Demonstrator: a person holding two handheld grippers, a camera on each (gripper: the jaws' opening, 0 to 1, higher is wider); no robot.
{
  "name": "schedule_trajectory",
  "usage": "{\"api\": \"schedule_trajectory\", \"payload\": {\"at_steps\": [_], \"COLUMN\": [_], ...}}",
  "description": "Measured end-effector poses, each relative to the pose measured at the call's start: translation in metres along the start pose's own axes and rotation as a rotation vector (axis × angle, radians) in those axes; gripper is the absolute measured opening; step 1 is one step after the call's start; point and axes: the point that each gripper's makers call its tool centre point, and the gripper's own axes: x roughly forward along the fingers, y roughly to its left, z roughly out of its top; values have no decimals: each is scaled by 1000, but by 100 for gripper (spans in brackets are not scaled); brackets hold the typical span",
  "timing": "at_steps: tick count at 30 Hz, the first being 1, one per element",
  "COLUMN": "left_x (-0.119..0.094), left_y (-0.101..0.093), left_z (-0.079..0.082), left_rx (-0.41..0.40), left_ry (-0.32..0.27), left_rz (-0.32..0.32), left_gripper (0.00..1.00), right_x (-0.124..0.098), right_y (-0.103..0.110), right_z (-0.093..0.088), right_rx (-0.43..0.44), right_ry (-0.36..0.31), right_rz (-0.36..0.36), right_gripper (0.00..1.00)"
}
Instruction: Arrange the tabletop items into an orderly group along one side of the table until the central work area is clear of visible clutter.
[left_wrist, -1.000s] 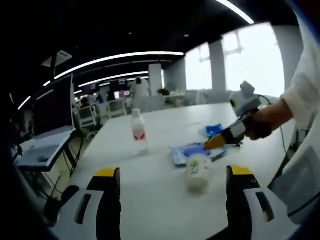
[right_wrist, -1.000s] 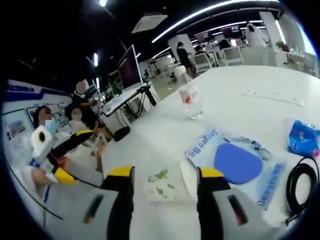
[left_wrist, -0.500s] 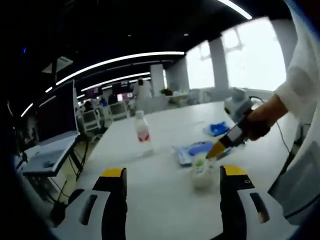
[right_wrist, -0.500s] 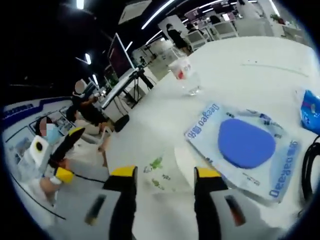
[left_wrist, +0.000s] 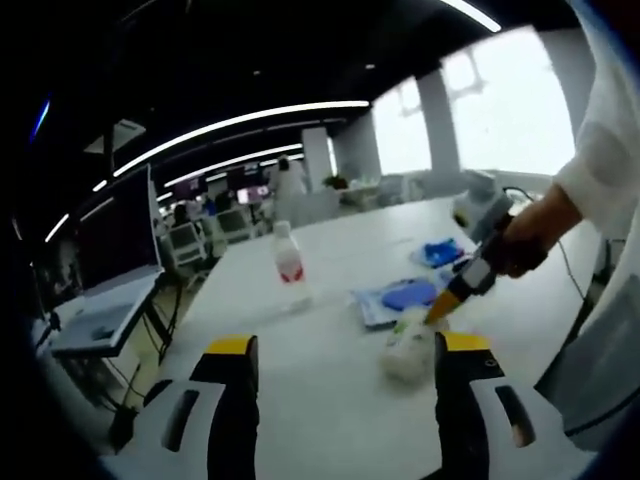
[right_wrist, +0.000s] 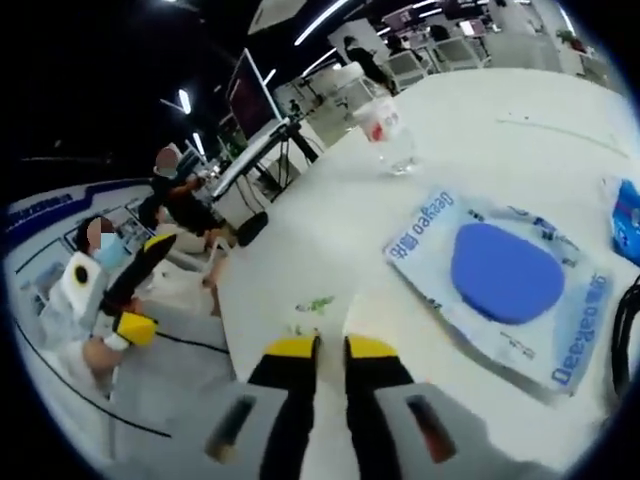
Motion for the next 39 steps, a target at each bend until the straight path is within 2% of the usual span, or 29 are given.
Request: {"api": "schedule_trajectory", "payload": {"at_steps": [3,6,8,11,15,18,24,32,39], "left_x": [0,0,1,3,2,4,4,3,3], "left_y": [-1,-2,-4,-5,-4,-2,-5,-3,-4], "left_z": [-1,0,-3,-10,-9,-17,-19,-23,-25], "left_rx": [5,10,8,23,14,2,17,21,32], "left_ry": [4,3,18,46,49,87,97,114,128], "left_rz": [-5,-4,-11,-20,-14,-11,-15,-6,-5], "left_gripper": [65,66,69,71,71,70,70,67,65], "right_x": [-3,-6,-7,-9,-11,-13,-18,-23,-25], "right_y": [5,16,15,23,29,32,26,8,-8], "right_z": [2,9,11,16,26,33,47,70,97], "right_rx": [4,27,-12,-37,-61,-103,-210,-253,-341], "right_ry": [-15,-41,-28,-28,-44,-37,-8,17,42], "right_rz": [20,54,27,47,54,45,12,-36,-86], "right_gripper": [3,0,0,0,0,0,0,0,0]}}
